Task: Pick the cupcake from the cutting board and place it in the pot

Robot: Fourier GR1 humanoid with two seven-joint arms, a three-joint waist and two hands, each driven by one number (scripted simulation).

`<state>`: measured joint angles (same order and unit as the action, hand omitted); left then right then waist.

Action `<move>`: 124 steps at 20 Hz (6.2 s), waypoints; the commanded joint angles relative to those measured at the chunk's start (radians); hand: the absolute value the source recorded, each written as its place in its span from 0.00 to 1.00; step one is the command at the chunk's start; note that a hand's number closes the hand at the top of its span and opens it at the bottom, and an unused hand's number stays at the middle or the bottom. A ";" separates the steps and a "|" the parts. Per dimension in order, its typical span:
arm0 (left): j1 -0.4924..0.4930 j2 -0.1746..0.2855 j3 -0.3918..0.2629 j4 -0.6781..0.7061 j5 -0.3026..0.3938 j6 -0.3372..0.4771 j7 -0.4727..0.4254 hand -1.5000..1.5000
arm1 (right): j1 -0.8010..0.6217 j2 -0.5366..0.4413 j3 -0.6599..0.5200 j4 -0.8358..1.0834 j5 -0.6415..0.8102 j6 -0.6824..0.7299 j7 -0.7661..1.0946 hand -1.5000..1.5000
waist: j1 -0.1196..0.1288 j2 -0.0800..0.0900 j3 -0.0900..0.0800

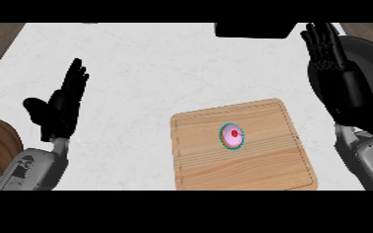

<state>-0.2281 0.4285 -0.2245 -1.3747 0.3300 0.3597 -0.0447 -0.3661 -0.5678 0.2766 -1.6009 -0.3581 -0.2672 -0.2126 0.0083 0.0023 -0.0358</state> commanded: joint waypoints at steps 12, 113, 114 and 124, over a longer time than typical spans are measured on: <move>0.052 -0.017 -0.160 0.061 0.037 -0.240 0.121 0.50 | 0.151 0.186 0.259 -0.017 0.219 -0.052 -0.287 0.00 | -0.022 0.001 0.039; 0.171 -0.232 0.063 0.003 -0.244 -0.435 0.180 0.50 | 0.502 -0.217 -0.807 0.841 0.143 0.336 -0.508 1.00 | -0.016 -0.004 0.034; 0.146 -0.219 0.082 -0.046 -0.222 -0.433 0.240 0.50 | 0.510 -0.222 -0.803 0.776 0.147 0.302 -0.462 1.00 | -0.017 -0.005 0.034; 0.168 -0.217 0.094 -0.092 -0.238 -0.447 0.264 0.50 | 0.533 -0.293 -0.768 0.419 0.249 0.158 -0.123 1.00 | -0.012 -0.005 0.035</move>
<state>-0.0667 0.2014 -0.1421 -1.4132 0.0877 -0.0847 0.1650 0.1455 -0.8447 -0.5030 -1.0519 -0.1462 -0.0715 -0.4435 -0.0054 -0.0023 -0.0018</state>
